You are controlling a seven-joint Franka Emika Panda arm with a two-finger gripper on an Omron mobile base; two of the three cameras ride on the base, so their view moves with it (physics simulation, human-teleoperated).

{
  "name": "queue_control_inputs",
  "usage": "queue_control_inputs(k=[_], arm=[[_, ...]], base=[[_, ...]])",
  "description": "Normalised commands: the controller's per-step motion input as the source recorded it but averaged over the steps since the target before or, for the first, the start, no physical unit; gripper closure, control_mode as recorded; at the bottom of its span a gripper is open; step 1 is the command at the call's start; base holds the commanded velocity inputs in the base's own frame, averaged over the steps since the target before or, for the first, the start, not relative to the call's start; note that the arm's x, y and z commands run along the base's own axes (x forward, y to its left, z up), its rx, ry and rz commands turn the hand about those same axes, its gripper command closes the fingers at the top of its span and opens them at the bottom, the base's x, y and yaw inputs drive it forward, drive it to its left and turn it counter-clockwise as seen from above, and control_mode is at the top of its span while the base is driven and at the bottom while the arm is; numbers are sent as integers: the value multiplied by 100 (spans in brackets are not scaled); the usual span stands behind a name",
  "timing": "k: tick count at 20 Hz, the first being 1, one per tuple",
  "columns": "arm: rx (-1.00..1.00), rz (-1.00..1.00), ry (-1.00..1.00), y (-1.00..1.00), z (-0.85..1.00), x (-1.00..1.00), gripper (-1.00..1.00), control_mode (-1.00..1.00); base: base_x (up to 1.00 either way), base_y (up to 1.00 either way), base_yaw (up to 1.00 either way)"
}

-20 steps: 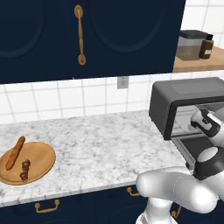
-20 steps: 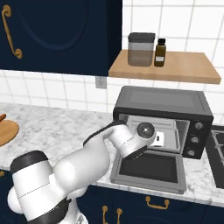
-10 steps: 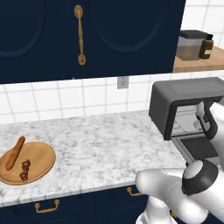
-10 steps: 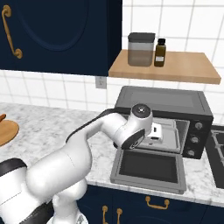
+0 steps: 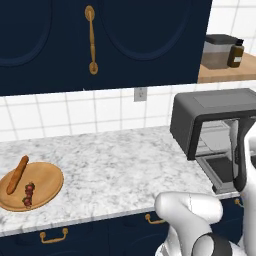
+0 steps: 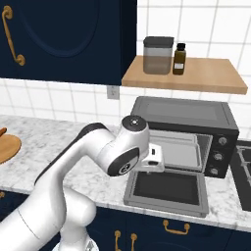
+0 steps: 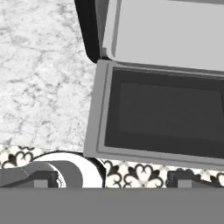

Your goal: Pick up the kebab skewer and baguette bread, and place them inside the toaster oven. Close the toaster oven door and start by setting the timer.

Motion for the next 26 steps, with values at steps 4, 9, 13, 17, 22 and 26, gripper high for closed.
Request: queue_control_inputs(k=[4,9,13,17,22,26], arm=[[0,0,8,100,31,-64,-100,-100],[0,0,0,100,18,-29,-100,-100],[0,0,0,100,19,-2,-100,-100],[0,0,0,100,14,0,-100,-100],[3,0,0,100,1,0,-100,-100],[8,-3,-8,100,0,0,-100,-100]], base=[[0,0,0],[0,0,0],[0,0,0],[0,0,0],[0,0,0],[0,0,0]])
